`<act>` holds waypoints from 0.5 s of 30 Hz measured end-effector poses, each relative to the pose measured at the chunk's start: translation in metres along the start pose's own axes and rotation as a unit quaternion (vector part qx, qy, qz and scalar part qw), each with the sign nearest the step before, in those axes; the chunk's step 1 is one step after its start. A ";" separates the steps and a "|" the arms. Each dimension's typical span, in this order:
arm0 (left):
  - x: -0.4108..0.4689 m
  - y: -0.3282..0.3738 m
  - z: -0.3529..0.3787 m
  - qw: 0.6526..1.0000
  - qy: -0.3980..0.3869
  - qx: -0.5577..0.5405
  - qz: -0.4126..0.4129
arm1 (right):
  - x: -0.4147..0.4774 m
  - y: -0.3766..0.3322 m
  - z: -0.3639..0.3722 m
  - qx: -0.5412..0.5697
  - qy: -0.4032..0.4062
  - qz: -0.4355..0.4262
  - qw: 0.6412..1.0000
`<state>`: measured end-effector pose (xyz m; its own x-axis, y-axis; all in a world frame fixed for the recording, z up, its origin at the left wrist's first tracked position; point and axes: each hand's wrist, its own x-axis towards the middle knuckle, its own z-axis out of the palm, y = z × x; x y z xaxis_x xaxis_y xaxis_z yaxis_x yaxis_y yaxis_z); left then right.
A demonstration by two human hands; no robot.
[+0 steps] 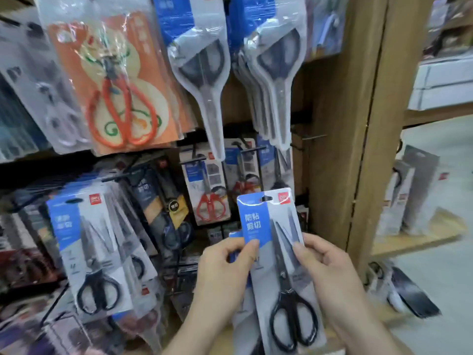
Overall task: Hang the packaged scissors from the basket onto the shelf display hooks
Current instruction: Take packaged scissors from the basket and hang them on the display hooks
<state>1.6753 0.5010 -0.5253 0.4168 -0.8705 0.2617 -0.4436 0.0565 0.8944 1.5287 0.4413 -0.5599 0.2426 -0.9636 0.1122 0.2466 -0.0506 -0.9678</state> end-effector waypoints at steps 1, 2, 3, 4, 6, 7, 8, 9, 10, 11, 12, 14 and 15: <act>0.003 0.001 0.005 1.000 -0.016 0.002 -0.005 | 0.001 -0.001 -0.006 -0.002 0.013 0.002 1.000; 0.007 0.003 0.010 1.000 -0.030 0.006 -0.007 | 0.005 -0.001 -0.012 0.000 0.031 0.003 1.000; 0.010 0.003 0.015 0.999 -0.038 0.015 -0.006 | 0.009 -0.001 -0.017 0.002 0.050 -0.001 0.999; 0.014 0.003 0.018 0.999 -0.044 0.024 -0.002 | 0.014 -0.001 -0.020 0.002 0.071 -0.007 0.997; 0.020 0.002 0.021 0.997 -0.043 0.057 0.018 | 0.027 -0.002 -0.026 0.000 0.105 -0.021 0.994; 0.023 0.002 0.022 0.995 -0.043 0.082 0.032 | 0.033 -0.004 -0.028 -0.001 0.115 -0.028 0.993; 0.025 0.002 0.022 0.993 -0.045 0.104 0.043 | 0.039 -0.007 -0.030 -0.001 0.121 -0.032 0.992; 0.026 0.003 0.022 0.991 -0.051 0.117 0.051 | 0.044 -0.010 -0.032 -0.003 0.124 -0.037 0.992; 0.027 0.004 0.023 0.989 -0.056 0.125 0.060 | 0.049 -0.013 -0.033 -0.006 0.126 -0.042 0.991; 0.028 0.004 0.024 0.987 -0.058 0.131 0.071 | 0.054 -0.016 -0.034 -0.008 0.128 -0.048 0.991; 0.029 0.005 0.025 0.985 -0.057 0.136 0.085 | 0.060 -0.020 -0.034 -0.008 0.129 -0.050 0.990; 0.032 0.005 0.027 0.983 -0.043 0.141 0.110 | 0.069 -0.026 -0.033 -0.006 0.126 -0.048 0.991; 0.034 0.004 0.026 0.983 -0.034 0.140 0.115 | 0.073 -0.027 -0.032 -0.005 0.123 -0.046 0.991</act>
<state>1.6669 0.4587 -0.5228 0.2292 -0.8817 0.4123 -0.7244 0.1284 0.6773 1.5093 0.3639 -0.5329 -0.0180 -0.9895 0.1437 0.2469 -0.1437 -0.9583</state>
